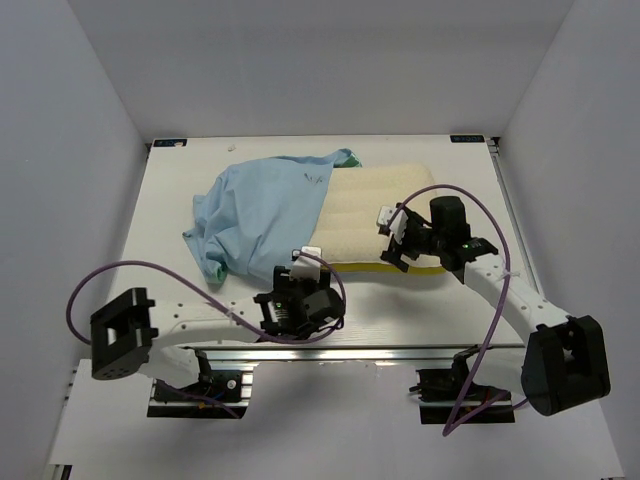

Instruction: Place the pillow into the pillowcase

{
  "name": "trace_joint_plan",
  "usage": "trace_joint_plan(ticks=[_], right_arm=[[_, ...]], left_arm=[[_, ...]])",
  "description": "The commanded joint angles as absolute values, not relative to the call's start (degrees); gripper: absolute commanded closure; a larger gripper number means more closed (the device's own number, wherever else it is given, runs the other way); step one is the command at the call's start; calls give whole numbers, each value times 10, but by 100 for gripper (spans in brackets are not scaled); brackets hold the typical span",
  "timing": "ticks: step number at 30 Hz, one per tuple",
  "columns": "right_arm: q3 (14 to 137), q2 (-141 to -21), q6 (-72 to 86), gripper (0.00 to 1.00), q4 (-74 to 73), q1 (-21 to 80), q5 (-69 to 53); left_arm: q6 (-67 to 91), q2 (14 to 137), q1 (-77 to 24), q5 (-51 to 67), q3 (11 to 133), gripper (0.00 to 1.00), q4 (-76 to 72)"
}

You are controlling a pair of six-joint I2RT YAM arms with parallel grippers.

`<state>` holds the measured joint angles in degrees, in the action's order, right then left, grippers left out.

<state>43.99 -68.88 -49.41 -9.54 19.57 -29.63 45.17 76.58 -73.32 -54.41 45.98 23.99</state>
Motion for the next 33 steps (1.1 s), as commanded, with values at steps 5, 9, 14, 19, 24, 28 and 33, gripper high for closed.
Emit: trace_joint_plan(ticks=[5,9,14,19,24,28,33], right_arm=[[454,-710,-465,11,-64,204,-305],[469,-734,-489,11,-114,215,-326],[468,-730,-514,11,-132,221,-314],[469,-711,-515,11,-137,221,-298],[463,-689,-511,11,-147,220,-302],[459,-681,-510,11,-154,221,-301],[454,-672,-521,11,-170,220,-295]], left_arm=[[737,836,-739,-661,519,22,450],[775,849,-739,-632,497,23,436],[777,855,-723,-622,456,28,382],[773,883,-689,-609,449,40,339],[752,929,-655,-609,478,49,323],[742,951,-636,-607,497,61,319],[742,940,-635,-604,497,84,315]])
